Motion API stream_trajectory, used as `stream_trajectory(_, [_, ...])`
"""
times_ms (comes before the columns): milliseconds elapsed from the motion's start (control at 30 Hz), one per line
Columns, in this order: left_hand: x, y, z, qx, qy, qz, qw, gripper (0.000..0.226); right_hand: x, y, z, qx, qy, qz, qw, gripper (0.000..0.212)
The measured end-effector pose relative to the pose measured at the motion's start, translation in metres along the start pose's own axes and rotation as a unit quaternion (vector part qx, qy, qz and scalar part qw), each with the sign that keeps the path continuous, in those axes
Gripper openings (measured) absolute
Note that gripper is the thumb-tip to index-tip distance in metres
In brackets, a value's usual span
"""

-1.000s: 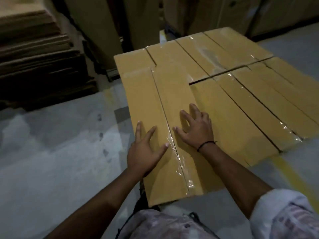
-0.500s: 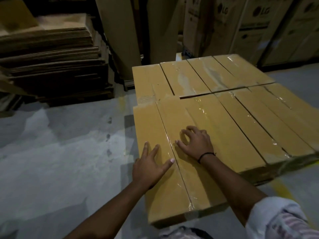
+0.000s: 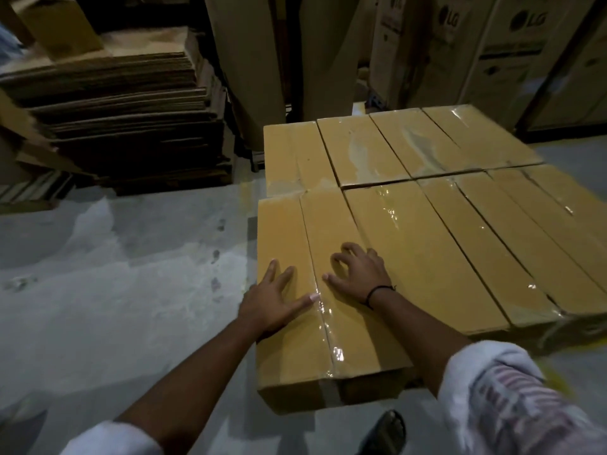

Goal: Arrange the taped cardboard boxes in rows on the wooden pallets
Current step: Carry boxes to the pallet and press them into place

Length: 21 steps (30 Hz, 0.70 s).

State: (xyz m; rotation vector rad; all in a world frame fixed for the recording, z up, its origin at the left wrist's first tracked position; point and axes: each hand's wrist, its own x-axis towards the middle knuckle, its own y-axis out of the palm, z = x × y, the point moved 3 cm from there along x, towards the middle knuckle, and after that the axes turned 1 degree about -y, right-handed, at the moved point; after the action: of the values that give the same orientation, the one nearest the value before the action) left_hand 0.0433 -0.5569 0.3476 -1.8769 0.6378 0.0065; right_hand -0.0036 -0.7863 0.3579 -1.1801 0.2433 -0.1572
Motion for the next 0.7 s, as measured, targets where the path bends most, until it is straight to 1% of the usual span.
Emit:
stream_trajectory(100, [0.021, 0.013, -0.004, -0.012, 0.001, 0.01, 1.0, 0.115, 0.016, 0.002, -0.022, -0.001, -0.025, 0.034, 0.999, 0.06])
stream_trajectory(200, [0.031, 0.035, -0.012, -0.034, -0.02, 0.035, 0.999, 0.118, 0.022, 0.012, -0.047, 0.01, -0.031, 0.129, 0.991, 0.057])
stream_trajectory(267, [0.04, 0.055, -0.025, -0.059, -0.027, 0.058, 0.996, 0.123, 0.018, 0.024, -0.067, -0.027, -0.034, 0.2, 0.979, 0.063])
stream_trajectory(333, [0.041, 0.064, -0.029, -0.039, -0.039, 0.088, 0.995, 0.121, 0.007, 0.032, -0.074, -0.058, -0.044, 0.245, 0.967, 0.075])
stream_trajectory(367, [0.041, 0.069, -0.031, -0.023, -0.049, 0.099, 0.994, 0.122, 0.001, 0.036, -0.079, -0.069, -0.052, 0.252, 0.964, 0.081])
stream_trajectory(467, [0.032, 0.08, -0.028, -0.007, -0.062, 0.109, 0.992, 0.133, -0.018, 0.052, -0.09, -0.081, -0.07, 0.249, 0.962, 0.095])
stream_trajectory(567, [0.017, 0.083, -0.026, 0.015, -0.066, 0.146, 0.987, 0.131, -0.032, 0.062, -0.096, -0.084, -0.068, 0.257, 0.96, 0.106])
stream_trajectory(633, [0.003, 0.088, -0.026, 0.049, -0.052, 0.176, 0.982, 0.129, -0.048, 0.063, -0.095, -0.098, -0.066, 0.262, 0.958, 0.112])
stream_trajectory(700, [-0.013, 0.089, -0.027, 0.093, -0.03, 0.205, 0.974, 0.133, -0.064, 0.063, -0.094, -0.099, -0.054, 0.274, 0.955, 0.119])
